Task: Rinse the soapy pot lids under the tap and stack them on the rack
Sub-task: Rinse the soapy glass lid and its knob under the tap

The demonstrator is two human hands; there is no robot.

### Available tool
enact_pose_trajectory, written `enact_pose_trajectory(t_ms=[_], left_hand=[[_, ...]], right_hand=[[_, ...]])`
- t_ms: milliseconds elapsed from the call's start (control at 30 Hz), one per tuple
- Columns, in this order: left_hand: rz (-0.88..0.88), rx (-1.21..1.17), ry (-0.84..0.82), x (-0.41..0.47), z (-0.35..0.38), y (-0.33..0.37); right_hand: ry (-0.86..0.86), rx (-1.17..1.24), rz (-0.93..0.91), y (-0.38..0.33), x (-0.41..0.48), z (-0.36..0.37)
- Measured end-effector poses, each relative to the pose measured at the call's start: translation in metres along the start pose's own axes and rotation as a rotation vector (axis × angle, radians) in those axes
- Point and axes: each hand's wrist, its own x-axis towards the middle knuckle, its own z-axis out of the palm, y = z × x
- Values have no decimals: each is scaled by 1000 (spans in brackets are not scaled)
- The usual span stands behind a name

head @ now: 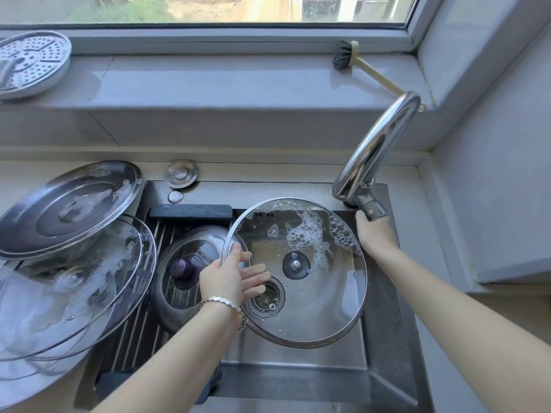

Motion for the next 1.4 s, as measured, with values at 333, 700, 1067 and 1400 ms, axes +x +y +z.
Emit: enact_pose_trajectory(t_ms=[333, 700, 1067, 1400], left_hand=[[75, -14, 60, -8, 3, -7], [115, 23, 83, -22, 4, -20], [141, 32, 87, -25, 1, -14], [142, 33, 46, -32, 4, -4]], right_hand=[[-132, -592, -781, 13, -98, 49], [-97, -517, -918, -2, -104, 48], [-196, -543, -1062, -4, -113, 47], [36, -427, -675, -19, -105, 52]])
